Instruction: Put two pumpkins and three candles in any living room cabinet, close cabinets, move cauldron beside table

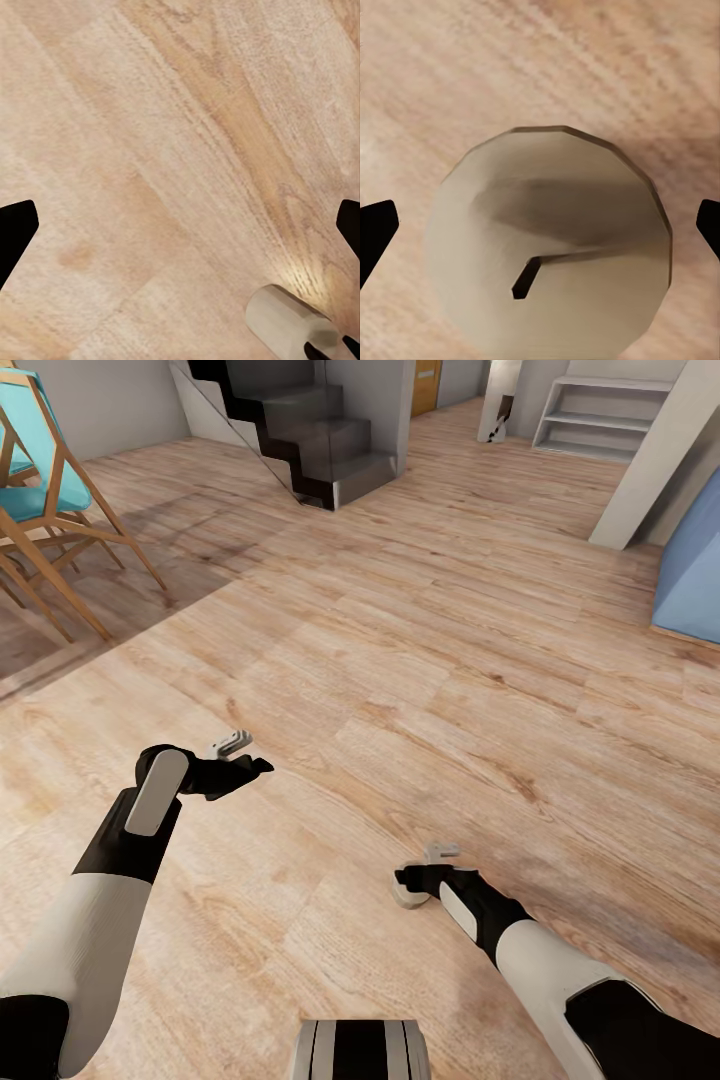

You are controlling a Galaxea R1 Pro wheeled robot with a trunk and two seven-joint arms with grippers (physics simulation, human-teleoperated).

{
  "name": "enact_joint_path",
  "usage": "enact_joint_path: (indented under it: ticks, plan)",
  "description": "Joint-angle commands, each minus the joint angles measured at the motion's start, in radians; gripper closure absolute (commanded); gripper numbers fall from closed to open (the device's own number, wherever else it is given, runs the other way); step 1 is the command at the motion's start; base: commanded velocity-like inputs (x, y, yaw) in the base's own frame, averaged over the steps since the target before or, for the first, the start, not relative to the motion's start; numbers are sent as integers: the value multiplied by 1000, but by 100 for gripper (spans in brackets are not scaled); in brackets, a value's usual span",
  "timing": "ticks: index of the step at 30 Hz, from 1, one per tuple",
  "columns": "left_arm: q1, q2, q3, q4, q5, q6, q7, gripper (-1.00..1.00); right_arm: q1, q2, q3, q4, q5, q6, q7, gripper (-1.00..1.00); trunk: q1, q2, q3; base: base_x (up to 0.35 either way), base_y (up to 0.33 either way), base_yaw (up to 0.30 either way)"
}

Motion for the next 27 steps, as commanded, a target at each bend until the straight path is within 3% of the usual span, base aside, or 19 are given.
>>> enact_joint_path:
  ticks: [1, 13, 18, 27]
  plan:
    - [0, 1, -2, -1, 10, 1, 10, -100, 0, 0, 6, -1, -2, 4, 1, -100, 0, 0, -1, 0, 0, 0]
    - [0, 2, -1, -1, 11, 1, 10, -100, 0, 0, 9, -1, -2, 4, 1, -100, 0, 0, -1, 0, 0, 0]
    - [0, 2, -1, -1, 9, 1, 10, -100, 0, 0, 9, -1, -2, 4, 1, -100, 2, -1, -20, 0, 0, 0]
    - [0, 2, -2, -2, 8, 1, 9, -100, 0, 0, 9, -1, -2, 4, 1, -100, 2, -1, -20, 0, 0, 0]
